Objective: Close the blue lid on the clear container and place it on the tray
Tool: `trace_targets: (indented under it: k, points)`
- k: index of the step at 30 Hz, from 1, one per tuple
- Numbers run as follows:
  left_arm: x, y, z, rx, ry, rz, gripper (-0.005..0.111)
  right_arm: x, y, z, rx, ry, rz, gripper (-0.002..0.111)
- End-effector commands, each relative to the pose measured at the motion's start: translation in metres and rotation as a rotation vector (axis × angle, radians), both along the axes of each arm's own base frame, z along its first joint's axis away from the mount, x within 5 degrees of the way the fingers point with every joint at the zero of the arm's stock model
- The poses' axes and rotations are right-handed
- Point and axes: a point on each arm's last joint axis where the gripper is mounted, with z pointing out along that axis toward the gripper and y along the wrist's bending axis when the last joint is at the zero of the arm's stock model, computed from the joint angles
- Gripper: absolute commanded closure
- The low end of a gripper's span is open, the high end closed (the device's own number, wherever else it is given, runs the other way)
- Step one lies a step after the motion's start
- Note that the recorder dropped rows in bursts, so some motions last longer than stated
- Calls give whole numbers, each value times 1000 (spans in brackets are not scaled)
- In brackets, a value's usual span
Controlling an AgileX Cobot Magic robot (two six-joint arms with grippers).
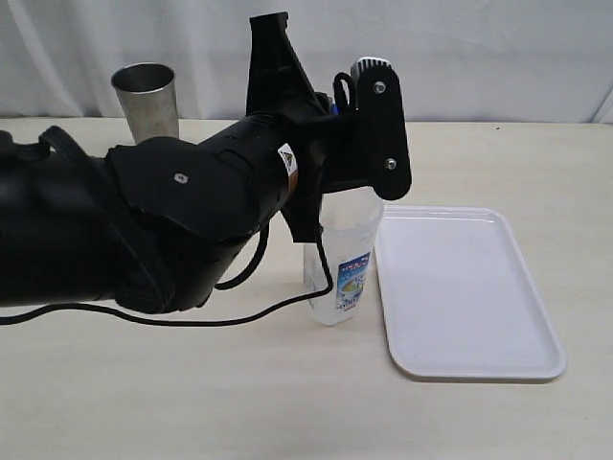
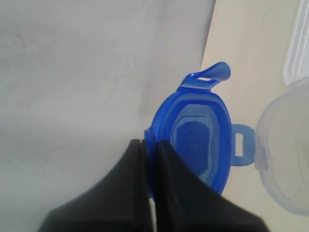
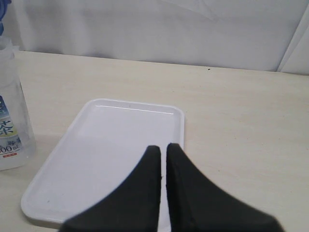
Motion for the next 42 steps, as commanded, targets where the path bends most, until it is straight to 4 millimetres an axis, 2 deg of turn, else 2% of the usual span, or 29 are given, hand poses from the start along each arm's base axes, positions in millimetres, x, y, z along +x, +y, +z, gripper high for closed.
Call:
trace_targets:
  k: [1,22,28,42]
  points:
    - [-4,-3,2,-25,15,-27,107,0,0,1,-4,-15,-1,104]
    - [-19,-11,0,-7,23,-56,107,0,0,1,-4,-15,-1,104]
    - [-34,-20,2,18,-3,-81,107,0,0,1,-4,-15,-1,104]
    - [-38,-10,-19,82,71,-60,107,0,0,1,-4,-15,-1,104]
